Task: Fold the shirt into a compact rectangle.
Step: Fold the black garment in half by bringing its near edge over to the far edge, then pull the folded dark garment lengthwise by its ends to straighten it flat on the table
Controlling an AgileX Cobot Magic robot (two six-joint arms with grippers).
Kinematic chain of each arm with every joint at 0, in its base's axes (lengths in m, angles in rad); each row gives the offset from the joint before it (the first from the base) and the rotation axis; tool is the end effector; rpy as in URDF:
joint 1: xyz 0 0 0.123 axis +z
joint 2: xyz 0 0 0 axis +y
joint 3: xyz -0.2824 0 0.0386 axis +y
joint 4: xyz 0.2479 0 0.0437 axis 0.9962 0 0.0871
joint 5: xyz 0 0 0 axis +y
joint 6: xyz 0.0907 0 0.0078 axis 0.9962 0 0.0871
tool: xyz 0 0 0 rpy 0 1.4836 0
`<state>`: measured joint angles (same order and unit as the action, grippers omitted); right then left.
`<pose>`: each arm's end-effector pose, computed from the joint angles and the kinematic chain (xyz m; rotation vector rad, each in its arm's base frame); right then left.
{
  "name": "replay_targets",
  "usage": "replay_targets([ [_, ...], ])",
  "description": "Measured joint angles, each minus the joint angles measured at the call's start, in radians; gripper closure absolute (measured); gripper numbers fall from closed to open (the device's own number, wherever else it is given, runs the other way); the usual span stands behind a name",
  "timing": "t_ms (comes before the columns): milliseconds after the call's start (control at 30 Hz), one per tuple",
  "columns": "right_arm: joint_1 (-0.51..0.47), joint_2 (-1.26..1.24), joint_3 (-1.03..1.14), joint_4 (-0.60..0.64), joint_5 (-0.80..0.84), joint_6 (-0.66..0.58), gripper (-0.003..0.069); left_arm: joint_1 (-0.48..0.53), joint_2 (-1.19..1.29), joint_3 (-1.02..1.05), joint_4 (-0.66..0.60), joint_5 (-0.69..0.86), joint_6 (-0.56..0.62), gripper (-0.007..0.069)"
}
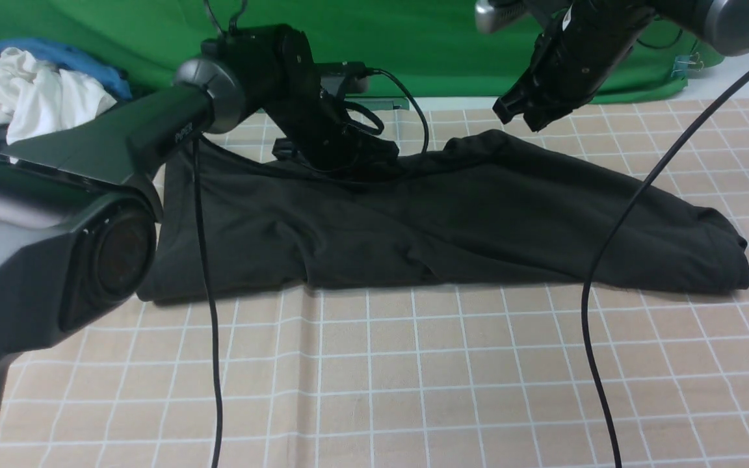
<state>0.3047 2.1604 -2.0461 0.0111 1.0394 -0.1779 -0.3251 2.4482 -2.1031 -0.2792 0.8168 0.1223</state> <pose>0.4617 0.1461 0.2716 -0.6264 2.5630 0.0576 0.5000 -0.1879 0.1534 0.4051 2.6170 -0.4009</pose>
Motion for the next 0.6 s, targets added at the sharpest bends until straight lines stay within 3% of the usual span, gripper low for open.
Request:
replay_targets([
  [100,0.0,-0.004,0.0,0.035,0.023,-0.002,0.0623,0.025,0.017,-0.001,0.001,-0.112,-0.016,0.0606],
  [167,0.0,-0.013,0.0,0.042,0.048,-0.011,0.0623,0.045,0.021,-0.021,0.0,-0.101,-0.046,0.0606],
  [400,-0.028,-0.096,0.004,0.047,0.161,-0.035,0.0623,0.144,0.016,-0.301,0.01,0.31,-0.034,0.0606],
  [600,-0.097,-0.212,0.104,0.047,0.171,-0.036,0.0623,0.176,-0.162,-0.303,0.029,0.383,-0.016,0.0606],
])
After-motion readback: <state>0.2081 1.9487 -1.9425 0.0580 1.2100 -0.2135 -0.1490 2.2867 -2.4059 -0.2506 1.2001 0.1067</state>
